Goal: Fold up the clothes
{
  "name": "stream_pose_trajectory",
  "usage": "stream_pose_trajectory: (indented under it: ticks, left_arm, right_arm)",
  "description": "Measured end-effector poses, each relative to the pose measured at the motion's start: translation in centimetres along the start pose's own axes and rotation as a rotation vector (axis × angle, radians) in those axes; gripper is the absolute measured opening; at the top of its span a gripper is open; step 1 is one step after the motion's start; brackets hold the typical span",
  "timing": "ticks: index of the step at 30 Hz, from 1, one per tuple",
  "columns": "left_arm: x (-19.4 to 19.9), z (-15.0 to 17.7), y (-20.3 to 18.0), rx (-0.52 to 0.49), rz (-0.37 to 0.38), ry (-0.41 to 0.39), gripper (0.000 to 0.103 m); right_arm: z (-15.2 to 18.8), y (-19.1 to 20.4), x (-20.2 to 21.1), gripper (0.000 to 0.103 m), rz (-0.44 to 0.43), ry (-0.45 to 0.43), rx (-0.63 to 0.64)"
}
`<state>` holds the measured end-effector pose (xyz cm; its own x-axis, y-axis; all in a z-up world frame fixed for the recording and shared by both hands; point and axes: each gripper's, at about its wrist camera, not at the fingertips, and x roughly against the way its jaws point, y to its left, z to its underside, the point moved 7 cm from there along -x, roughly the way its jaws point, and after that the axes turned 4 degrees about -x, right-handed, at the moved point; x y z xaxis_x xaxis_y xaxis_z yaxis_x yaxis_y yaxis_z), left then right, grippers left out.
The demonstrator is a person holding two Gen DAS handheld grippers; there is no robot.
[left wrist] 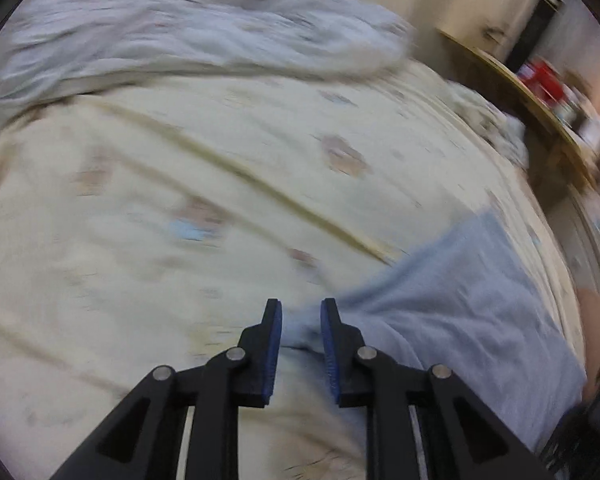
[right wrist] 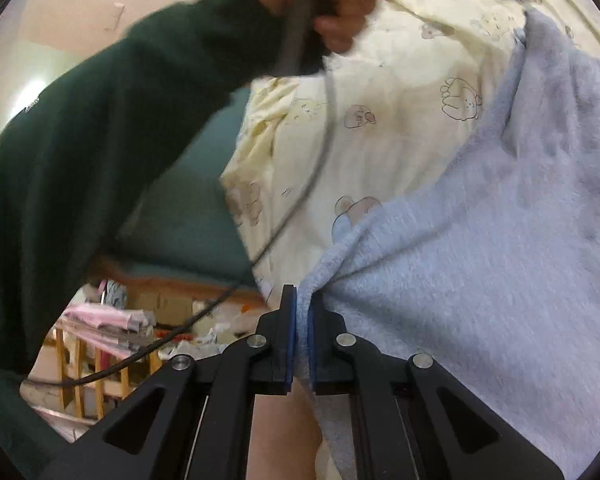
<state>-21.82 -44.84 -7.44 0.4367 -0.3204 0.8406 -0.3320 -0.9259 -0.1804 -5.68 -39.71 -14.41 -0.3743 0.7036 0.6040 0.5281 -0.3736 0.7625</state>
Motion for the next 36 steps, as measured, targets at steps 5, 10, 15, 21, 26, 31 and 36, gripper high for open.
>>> stream_pose_trajectory:
  ticks: [5,10,15,21,26,31,36]
  left_arm:
    - [3.4,1.9,2.4,0.170,-0.181,0.055,0.032]
    - [6.2,5.1,1.6,0.487,-0.169,0.079,0.045]
    - [3.9,6.7,-2.0,0.509,0.030,0.151,0.050]
    - [4.1,5.5,-4.4,0.308,-0.049,0.174,0.050]
    - [3.2,5.6,-4.0,0.240,-0.100,0.194,0.051]
    - [2.1,3.3,-4.4,0.149,-0.087,0.089,0.051]
    - [-2.4,1.7,-5.2,0.111,-0.019,0.151,0.051]
  right_arm:
    - [0.9,0.0,-2.8,0.010,-0.049,0.057,-0.033]
    - [3.5,0.0,-1.5,0.035,-0.012,0.079,-0.018]
    - [4.9,1.5,4.0,0.050,0.014,-0.018,0.025]
    - [1.5,0.5,11.9,0.054,0.321,-0.129,0.174]
    - [-4.8,-2.4,16.0,0.054,0.546,-0.113,0.276]
    - [-7.9,-7.3,18.3,0.053,0.677,-0.058,0.352]
    - [-9.0,-13.1,18.4,0.052,0.718,0.002,0.353]
